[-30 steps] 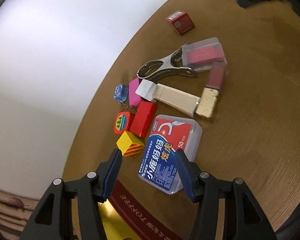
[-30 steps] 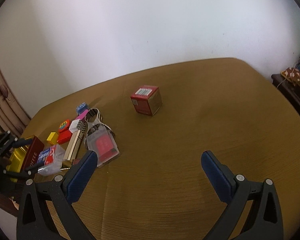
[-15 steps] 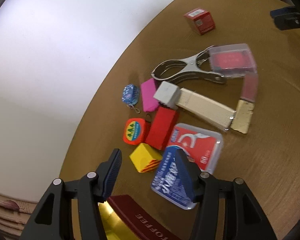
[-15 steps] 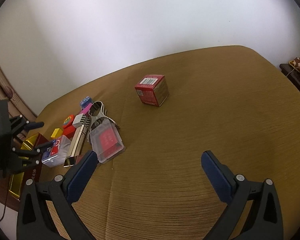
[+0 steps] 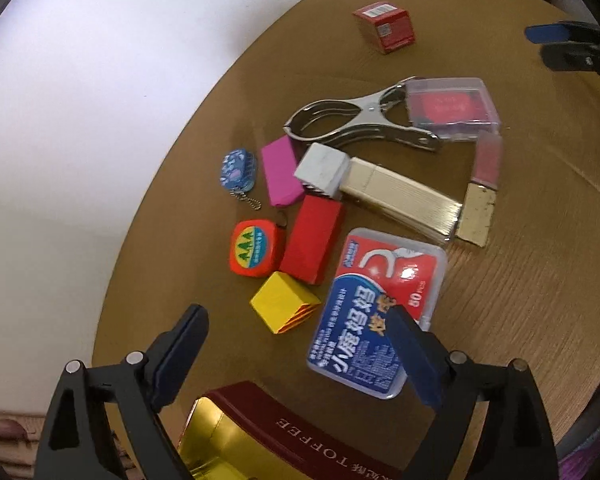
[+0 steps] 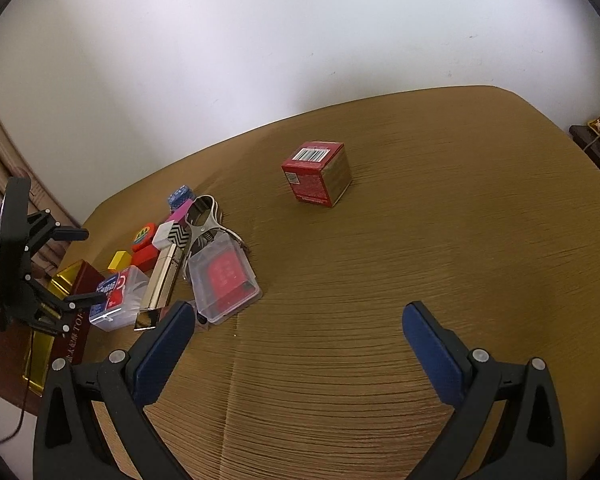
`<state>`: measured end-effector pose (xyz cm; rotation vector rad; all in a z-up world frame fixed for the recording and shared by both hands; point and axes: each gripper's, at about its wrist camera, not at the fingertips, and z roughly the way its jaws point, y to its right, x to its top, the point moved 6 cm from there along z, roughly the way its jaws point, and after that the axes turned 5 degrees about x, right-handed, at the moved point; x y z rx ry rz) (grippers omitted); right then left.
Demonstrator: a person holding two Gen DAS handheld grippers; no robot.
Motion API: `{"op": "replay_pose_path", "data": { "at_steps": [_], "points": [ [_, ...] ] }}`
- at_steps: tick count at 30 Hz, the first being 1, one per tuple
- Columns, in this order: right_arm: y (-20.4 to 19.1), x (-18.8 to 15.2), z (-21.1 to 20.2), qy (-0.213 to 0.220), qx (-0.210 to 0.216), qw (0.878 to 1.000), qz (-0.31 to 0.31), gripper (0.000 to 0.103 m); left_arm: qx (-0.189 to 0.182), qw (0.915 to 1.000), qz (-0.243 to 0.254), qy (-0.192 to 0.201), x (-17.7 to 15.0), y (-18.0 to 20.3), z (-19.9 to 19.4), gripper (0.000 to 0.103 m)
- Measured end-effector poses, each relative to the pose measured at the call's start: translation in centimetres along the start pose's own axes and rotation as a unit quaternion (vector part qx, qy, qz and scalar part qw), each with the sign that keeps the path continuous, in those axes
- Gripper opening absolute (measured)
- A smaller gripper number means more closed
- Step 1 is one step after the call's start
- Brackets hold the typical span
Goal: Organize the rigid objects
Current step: 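Reach the left tool to the blue-white-red floss box and grasp it, then carry the floss box into the gold tin and open the left tool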
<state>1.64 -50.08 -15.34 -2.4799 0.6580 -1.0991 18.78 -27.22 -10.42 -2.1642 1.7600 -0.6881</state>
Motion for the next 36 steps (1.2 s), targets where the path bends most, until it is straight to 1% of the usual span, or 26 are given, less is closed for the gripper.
{"op": "replay_pose_path", "data": {
  "at_steps": [1, 2, 5, 7, 8, 9, 10, 11, 13, 16, 17, 18, 19, 20, 21, 23, 25, 26, 28, 29, 30, 31, 33, 35, 36],
  "points": [
    [0.1, 0.0, 0.0, -0.001, 0.001, 1.000, 0.001, 0.103, -0.019, 0.9998, -0.002, -0.003, -0.4, 0.6, -0.8, 0.093],
    [0.1, 0.0, 0.1, -0.002, 0.001, 1.000, 0.001, 0.103, -0.034, 0.9994, 0.002, -0.006, -0.4, 0.9, -0.7, 0.093],
    [0.1, 0.0, 0.3, -0.004, 0.004, 1.000, 0.003, 0.103, -0.032, 0.9994, 0.017, -0.003, -0.2, 1.7, -0.9, 0.093],
    [-0.1, 0.0, 0.3, -0.004, 0.005, 1.000, 0.001, 0.103, -0.063, 0.9977, 0.019, -0.016, -0.1, 2.3, -0.9, 0.093],
    [-0.1, 0.0, 0.3, -0.005, 0.006, 1.000, 0.001, 0.103, -0.089, 0.9949, 0.030, -0.038, -0.3, 2.9, -0.4, 0.093],
    [-0.2, 0.0, 0.3, -0.006, 0.009, 1.000, 0.002, 0.103, -0.083, 0.9937, 0.052, -0.053, -0.5, 3.6, 0.2, 0.093],
    [-0.2, 0.0, 0.2, -0.006, 0.009, 1.000, 0.002, 0.103, -0.064, 0.9936, 0.074, -0.057, -0.6, 4.0, 0.6, 0.093],
    [-0.2, 0.0, 0.2, -0.005, 0.009, 1.000, 0.002, 0.103, -0.062, 0.9924, 0.086, -0.062, -0.7, 4.3, 1.1, 0.093],
    [-0.4, 0.1, 0.1, -0.003, 0.010, 1.000, 0.001, 0.103, -0.072, 0.9919, 0.081, -0.067, -0.5, 4.2, 1.6, 0.093],
    [-0.5, 0.1, 0.3, -0.006, 0.011, 1.000, -0.001, 0.103, -0.095, 0.9927, 0.052, -0.053, 0.5, 3.3, 1.6, 0.092],
    [-0.6, 0.1, 0.5, -0.009, 0.012, 1.000, -0.001, 0.103, -0.094, 0.9933, 0.050, -0.046, 0.9, 3.0, 1.7, 0.092],
    [-0.5, -0.1, 0.6, -0.013, 0.012, 1.000, 0.000, 0.103, -0.093, 0.9937, 0.051, -0.037, 1.1, 3.1, 1.7, 0.088],
    [-0.5, -0.1, 0.8, -0.015, 0.011, 1.000, 0.001, 0.103, -0.101, 0.9930, 0.052, -0.033, 1.2, 3.5, 1.8, 0.069],
    [-0.5, -0.2, 1.0, -0.018, 0.011, 1.000, 0.002, 0.103, -0.093, 0.9942, 0.050, -0.023, 1.2, 3.4, 1.8, 0.067],
    [-0.5, -0.2, 1.1, -0.020, 0.012, 1.000, 0.004, 0.103, -0.091, 0.9945, 0.046, -0.019, 1.1, 3.6, 1.4, 0.063],
    [-0.5, -0.1, 1.2, -0.021, 0.014, 1.000, 0.007, 0.103, -0.090, 0.9956, 0.014, -0.023, 1.1, 3.6, 1.3, 0.063],
    [-0.6, 0.0, 1.0, -0.018, 0.015, 1.000, 0.006, 0.103, -0.075, 0.9967, -0.017, -0.026, 0.9, 3.3, 1.2, 0.063],
    [-0.6, 0.1, 0.9, -0.017, 0.015, 1.000, 0.005, 0.103, -0.062, 0.9974, -0.029, -0.022, 0.7, 3.3, 0.9, 0.063],
    [-0.8, 0.2, 0.5, -0.014, 0.017, 1.000, 0.005, 0.103, -0.029, 0.9977, -0.059, -0.015, -0.9, 2.9, 0.3, 0.063],
    [-0.9, 0.3, 0.4, -0.013, 0.019, 1.000, 0.005, 0.103, -0.013, 0.9967, -0.079, -0.011, -1.3, 3.0, -0.4, 0.063],
    [-1.0, 0.4, 0.1, -0.010, 0.021, 1.000, 0.004, 0.103, -0.006, 0.9955, -0.095, 0.000, -1.6, 3.1, -1.3, 0.063],
    [-1.1, 0.5, -0.1, -0.009, 0.021, 1.000, 0.004, 0.103, 0.004, 0.9926, -0.121, 0.011, -2.1, 3.1, -2.4, 0.063],
    [-1.5, 0.7, -0.5, -0.006, 0.025, 1.000, 0.002, 0.103, 0.009, 0.9849, -0.172, 0.015, -3.4, 3.3, -4.0, 0.063],
    [-2.2, 0.8, -1.0, -0.002, 0.030, 1.000, -0.003, 0.103, 0.007, 0.9738, -0.226, 0.021, -4.9, 2.8, -5.9, 0.063],
    [-2.8, 0.8, -1.4, 0.002, 0.032, 0.999, -0.009, 0.103, 0.012, 0.9678, -0.251, 0.017, -5.8, 2.4, -6.9, 0.063]
  ]
}}
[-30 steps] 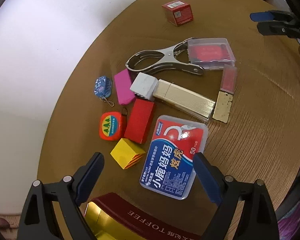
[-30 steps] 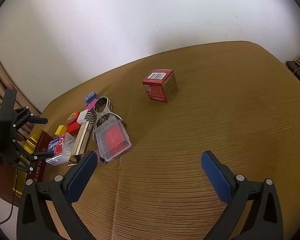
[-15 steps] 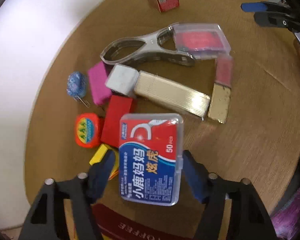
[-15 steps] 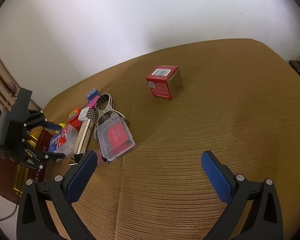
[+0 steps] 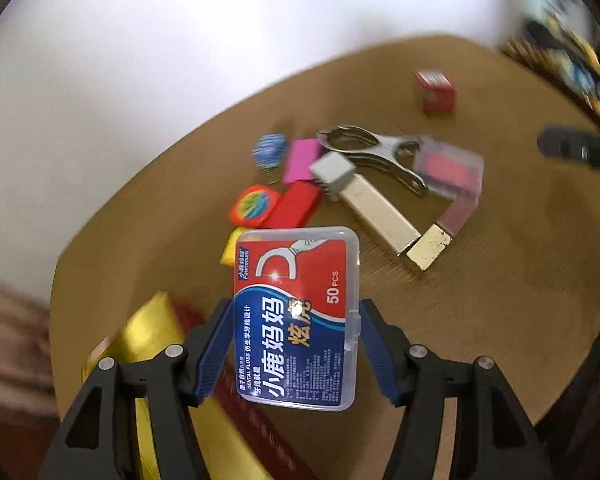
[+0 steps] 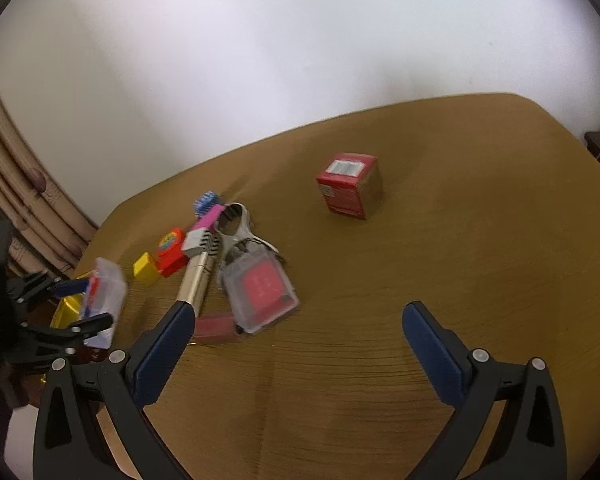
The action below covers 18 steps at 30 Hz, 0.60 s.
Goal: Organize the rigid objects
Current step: 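Carry the floss box into the gold tin and open the left tool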
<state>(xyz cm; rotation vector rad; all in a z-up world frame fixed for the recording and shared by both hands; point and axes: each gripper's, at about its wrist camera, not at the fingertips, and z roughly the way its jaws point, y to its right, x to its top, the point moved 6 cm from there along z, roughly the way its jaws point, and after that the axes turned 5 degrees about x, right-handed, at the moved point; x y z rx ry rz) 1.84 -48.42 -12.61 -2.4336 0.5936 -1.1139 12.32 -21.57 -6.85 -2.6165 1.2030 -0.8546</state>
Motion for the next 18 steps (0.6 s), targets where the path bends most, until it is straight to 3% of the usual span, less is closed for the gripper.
{"op": "replay_pose_path", "data": {
  "at_steps": [3, 9, 15, 18],
  "points": [
    [-1.6, 0.0, -0.5, 0.004, 0.011, 1.000, -0.013, 0.103, 0.004, 0.9981, -0.060, -0.007, -1.7, -1.8, -2.3, 0.063],
    [-6.3, -0.5, -1.4, 0.007, 0.030, 0.998, -0.062, 0.103, 0.066, 0.9855, -0.156, -0.010, -5.2, -6.4, -6.0, 0.064],
    [-9.4, -1.4, -1.9, 0.002, 0.036, 0.995, -0.093, 0.103, 0.072, 0.9620, -0.260, -0.037, -9.3, -10.9, -4.8, 0.064],
    [-9.9, -1.9, -2.0, -0.001, 0.033, 0.995, -0.099, 0.103, 0.067, 0.9570, -0.276, -0.059, -10.9, -11.6, -3.1, 0.064]
  ]
}}
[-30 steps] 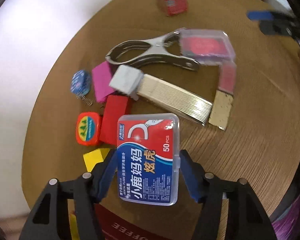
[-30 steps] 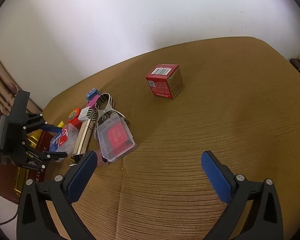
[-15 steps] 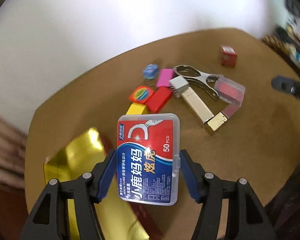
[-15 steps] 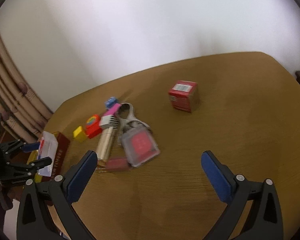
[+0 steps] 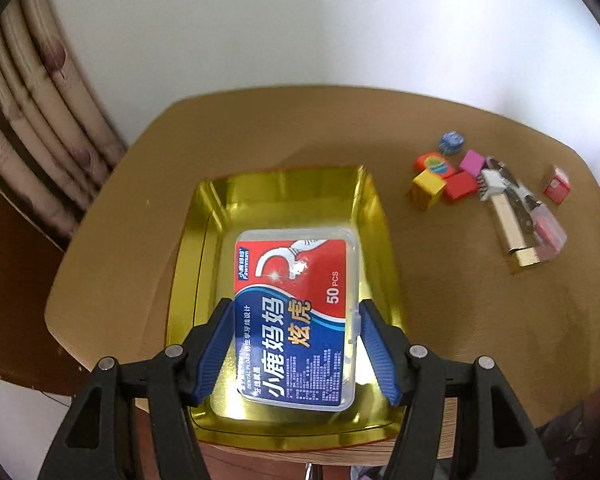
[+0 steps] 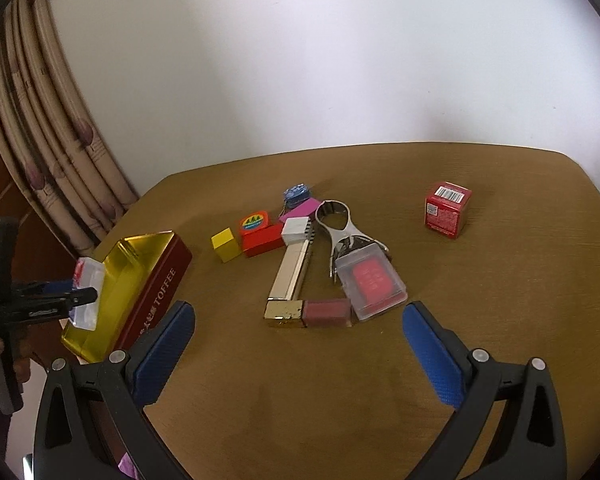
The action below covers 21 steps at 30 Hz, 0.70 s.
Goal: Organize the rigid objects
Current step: 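Carry the floss box into the gold tin and open the left tool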
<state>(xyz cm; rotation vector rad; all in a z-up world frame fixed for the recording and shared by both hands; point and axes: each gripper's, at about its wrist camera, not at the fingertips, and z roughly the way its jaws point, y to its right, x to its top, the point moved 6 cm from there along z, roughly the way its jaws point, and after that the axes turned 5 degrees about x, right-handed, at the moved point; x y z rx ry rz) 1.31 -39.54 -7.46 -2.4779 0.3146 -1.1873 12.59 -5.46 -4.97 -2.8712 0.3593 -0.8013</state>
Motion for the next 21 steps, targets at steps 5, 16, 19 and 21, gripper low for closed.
{"op": "replay_pose_path", "data": {
  "at_steps": [5, 16, 19, 21],
  "points": [
    [-0.1, -0.7, -0.3, -0.007, -0.009, 1.000, -0.005, 0.103, 0.001, 0.9997, -0.009, -0.024, -0.6, -0.4, 2.5, 0.064],
    [2.8, -3.1, 0.6, -0.047, -0.035, 0.998, 0.002, 0.103, 0.098, 0.9934, 0.044, -0.040, -1.2, 0.9, 5.2, 0.065],
    [3.5, -3.0, 0.9, -0.052, -0.029, 0.998, 0.005, 0.103, 0.135, 0.9872, 0.081, -0.025, -1.2, 1.8, 4.8, 0.065],
    [3.4, -2.8, 1.1, -0.052, -0.012, 0.999, -0.006, 0.103, 0.115, 0.9912, 0.065, -0.009, -0.9, 1.8, 3.8, 0.065]
  ]
}}
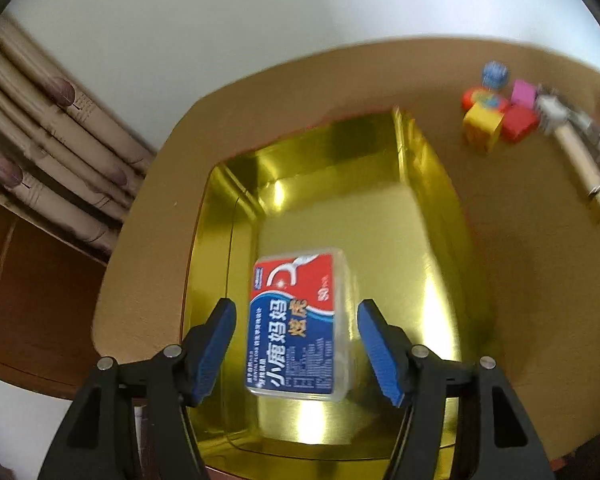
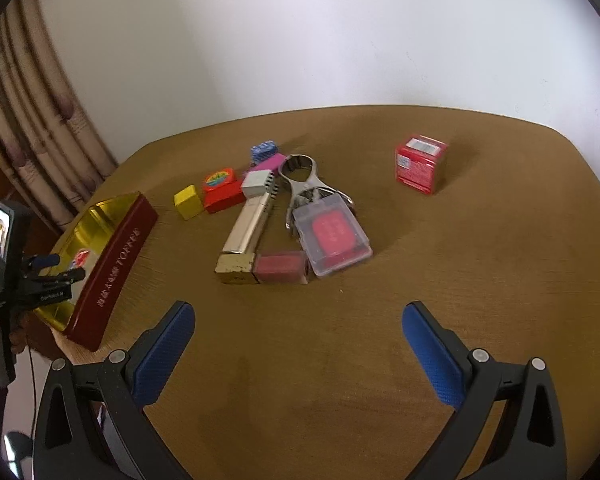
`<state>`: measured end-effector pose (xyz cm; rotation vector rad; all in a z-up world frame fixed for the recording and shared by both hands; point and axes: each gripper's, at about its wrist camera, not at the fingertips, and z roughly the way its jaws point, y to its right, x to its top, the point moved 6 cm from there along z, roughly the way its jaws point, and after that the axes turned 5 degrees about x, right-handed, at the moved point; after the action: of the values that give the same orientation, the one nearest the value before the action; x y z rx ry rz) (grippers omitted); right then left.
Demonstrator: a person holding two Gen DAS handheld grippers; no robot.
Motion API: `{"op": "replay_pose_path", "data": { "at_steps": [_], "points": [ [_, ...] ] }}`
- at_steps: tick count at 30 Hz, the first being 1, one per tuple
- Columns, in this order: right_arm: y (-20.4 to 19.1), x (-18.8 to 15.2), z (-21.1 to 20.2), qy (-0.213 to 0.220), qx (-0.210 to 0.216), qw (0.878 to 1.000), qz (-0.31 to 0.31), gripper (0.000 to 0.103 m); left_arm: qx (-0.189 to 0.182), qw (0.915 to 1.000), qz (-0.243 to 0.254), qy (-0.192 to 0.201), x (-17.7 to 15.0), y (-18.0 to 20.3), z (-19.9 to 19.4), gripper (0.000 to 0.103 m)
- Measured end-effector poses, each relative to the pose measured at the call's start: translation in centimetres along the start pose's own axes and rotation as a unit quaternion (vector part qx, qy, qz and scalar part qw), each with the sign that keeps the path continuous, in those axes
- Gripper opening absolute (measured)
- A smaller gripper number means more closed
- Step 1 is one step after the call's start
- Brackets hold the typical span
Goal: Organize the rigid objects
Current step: 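Carry the floss box into the gold tin and open the left tool, then grasp the gold lipstick tube with the right tool and lift it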
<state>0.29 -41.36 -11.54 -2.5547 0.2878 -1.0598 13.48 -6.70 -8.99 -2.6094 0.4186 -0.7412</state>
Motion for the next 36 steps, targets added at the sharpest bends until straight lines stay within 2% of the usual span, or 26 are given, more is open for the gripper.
{"op": "replay_pose_path", "data": {
  "at_steps": [3, 4, 5, 6, 9, 10, 11, 14, 16, 18, 20, 21, 22, 25, 27, 28, 30, 36],
  "points": [
    [-2.1, 0.5, 1.2, -0.035, 0.092, 0.993, -0.066, 0.103, -0.056, 0.9969, -0.050, 0.025, 0.4, -1.2, -2.2, 0.065],
    [-2.9, 0.6, 1.5, -0.046, 0.109, 0.989, -0.094, 0.103, -0.074, 0.9943, -0.069, 0.034, 0.4, -1.6, -3.1, 0.065],
    [-3.7, 0.7, 1.9, -0.057, 0.113, 0.984, -0.128, 0.103, -0.092, 0.9913, -0.085, 0.041, 0.3, -2.0, -4.0, 0.065],
    [-5.0, 0.7, 2.6, -0.074, 0.112, 0.973, -0.187, 0.103, -0.110, 0.9888, -0.092, 0.042, 0.0, -2.0, -5.0, 0.065],
    [-6.4, 1.1, 4.4, -0.110, 0.117, 0.948, -0.273, 0.099, -0.144, 0.9850, -0.078, 0.054, -1.2, -0.7, -8.1, 0.065],
    [-6.6, 1.4, 4.8, -0.120, 0.125, 0.944, -0.281, 0.090, -0.141, 0.9851, -0.072, 0.067, -1.8, -0.4, -9.3, 0.065],
    [-6.8, 1.7, 5.4, -0.135, 0.137, 0.937, -0.291, 0.087, -0.139, 0.9850, -0.067, 0.077, -2.2, 0.0, -10.2, 0.065],
    [-6.7, 2.8, 7.2, -0.164, 0.127, 0.921, -0.329, 0.086, -0.163, 0.9805, -0.057, 0.094, -4.0, 1.4, -12.5, 0.065],
    [-6.3, 3.1, 8.3, -0.192, 0.150, 0.913, -0.326, 0.085, -0.182, 0.9782, -0.052, 0.086, -4.9, 2.5, -13.0, 0.065],
    [-6.2, 3.3, 9.0, -0.207, 0.156, 0.907, -0.333, 0.085, -0.202, 0.9753, -0.048, 0.074, -5.8, 3.7, -13.2, 0.065],
    [-6.4, 2.6, 9.7, -0.232, 0.157, 0.894, -0.351, 0.074, -0.211, 0.9747, -0.041, 0.062, -6.5, 4.8, -13.2, 0.065],
    [-6.6, 2.2, 10.3, -0.245, 0.151, 0.885, -0.365, 0.059, -0.211, 0.9749, -0.038, 0.059, -6.8, 5.3, -13.2, 0.065],
    [-6.6, 2.0, 10.9, -0.254, 0.140, 0.880, -0.376, 0.052, -0.212, 0.9751, -0.033, 0.056, -6.9, 5.7, -13.1, 0.065],
    [-6.3, 1.2, 12.4, -0.287, 0.132, 0.866, -0.387, 0.047, -0.217, 0.9748, -0.027, 0.045, -7.2, 6.2, -12.4, 0.065],
    [-6.3, 1.0, 12.6, -0.293, 0.133, 0.863, -0.390, 0.046, -0.226, 0.9728, -0.034, 0.040, -7.2, 6.2, -12.2, 0.065],
    [-6.4, 1.0, 12.5, -0.297, 0.133, 0.863, -0.387, 0.034, -0.230, 0.9719, -0.038, 0.037, -7.2, 6.3, -12.0, 0.065],
    [-6.2, 1.1, 12.0, -0.293, 0.129, 0.871, -0.373, 0.018, -0.231, 0.9712, -0.046, 0.036, -7.3, 6.0, -11.7, 0.065],
    [-5.9, -0.1, 10.2, -0.280, 0.119, 0.904, -0.301, 0.018, -0.220, 0.9715, -0.067, 0.056, -7.5, 4.9, -11.7, 0.065]
  ]
}}
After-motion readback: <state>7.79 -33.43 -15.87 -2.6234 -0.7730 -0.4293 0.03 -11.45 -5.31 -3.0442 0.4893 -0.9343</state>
